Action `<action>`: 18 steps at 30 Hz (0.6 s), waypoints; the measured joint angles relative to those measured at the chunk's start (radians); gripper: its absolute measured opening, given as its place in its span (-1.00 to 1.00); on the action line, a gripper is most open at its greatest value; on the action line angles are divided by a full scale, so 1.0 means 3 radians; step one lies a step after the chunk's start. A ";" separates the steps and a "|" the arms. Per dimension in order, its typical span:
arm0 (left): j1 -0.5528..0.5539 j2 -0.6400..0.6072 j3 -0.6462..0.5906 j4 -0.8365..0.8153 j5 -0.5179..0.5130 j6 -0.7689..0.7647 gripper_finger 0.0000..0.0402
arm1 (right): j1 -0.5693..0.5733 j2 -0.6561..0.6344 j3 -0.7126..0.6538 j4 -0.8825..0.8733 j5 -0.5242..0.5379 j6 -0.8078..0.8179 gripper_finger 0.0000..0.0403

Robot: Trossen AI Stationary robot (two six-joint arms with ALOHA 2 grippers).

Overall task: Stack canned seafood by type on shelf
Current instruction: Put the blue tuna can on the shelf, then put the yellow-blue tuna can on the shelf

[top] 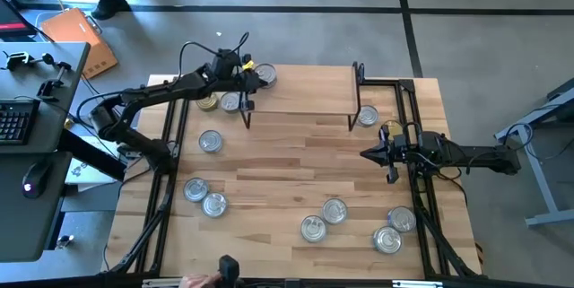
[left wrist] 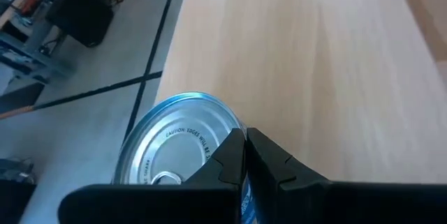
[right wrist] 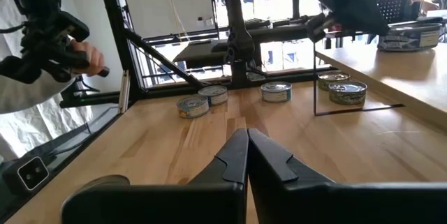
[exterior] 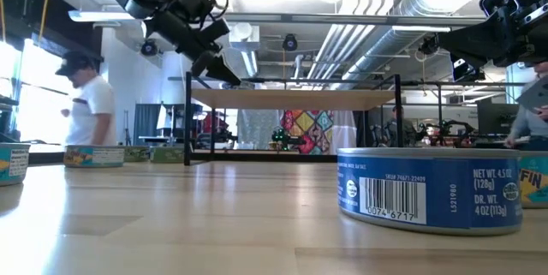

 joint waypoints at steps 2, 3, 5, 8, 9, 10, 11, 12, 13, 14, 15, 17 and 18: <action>0.0000 -0.0007 0.0000 0.0004 -0.0033 0.0037 -1.00 | 0.0000 0.0000 0.0000 0.0000 0.0000 -0.0003 -1.00; 0.0000 -0.0015 0.0000 0.0006 -0.0082 0.0038 -1.00 | -0.0001 0.0001 -0.0001 -0.0001 0.0000 -0.0005 -1.00; -0.0001 -0.0033 0.0000 0.0015 -0.0181 0.0063 -0.98 | 0.0000 0.0000 0.0000 0.0000 0.0001 0.0001 -1.00; 0.0001 -0.0053 0.0000 0.0024 -0.0277 0.0086 -0.90 | 0.0000 0.0000 0.0000 -0.0001 0.0000 -0.0004 -1.00; 0.0001 -0.0057 0.0000 0.0019 -0.0306 0.0089 -0.86 | 0.0000 0.0000 -0.0001 0.0000 0.0000 -0.0001 -1.00; 0.0000 -0.0059 0.0000 0.0022 -0.0327 0.0092 -0.81 | -0.0001 0.0000 0.0000 0.0000 0.0001 0.0002 -1.00; 0.0000 -0.0064 0.0000 0.0025 -0.0337 0.0093 -0.77 | -0.0001 0.0000 0.0000 0.0000 0.0000 -0.0001 -1.00; 0.0000 -0.0065 0.0000 0.0023 -0.0341 0.0093 -0.72 | 0.0000 0.0000 -0.0001 -0.0001 0.0000 -0.0005 -1.00; 0.0000 -0.0065 0.0000 0.0023 -0.0356 0.0088 -0.68 | -0.0001 0.0000 0.0000 0.0000 0.0000 -0.0004 -1.00; -0.0001 -0.0065 0.0000 0.0021 -0.0393 0.0078 -0.63 | -0.0001 0.0000 0.0000 0.0000 0.0000 0.0001 -1.00; -0.0001 -0.0065 0.0000 0.0022 -0.0410 0.0073 -0.60 | 0.0000 0.0000 0.0000 0.0000 0.0000 0.0001 -1.00; -0.0001 -0.0065 0.0000 0.0026 -0.0448 0.0063 -0.54 | 0.0000 0.0000 0.0000 0.0000 0.0000 -0.0005 -1.00; -0.0001 -0.0065 0.0000 0.0030 -0.0467 0.0060 -0.52 | -0.0001 0.0001 0.0000 -0.0001 0.0000 -0.0003 -1.00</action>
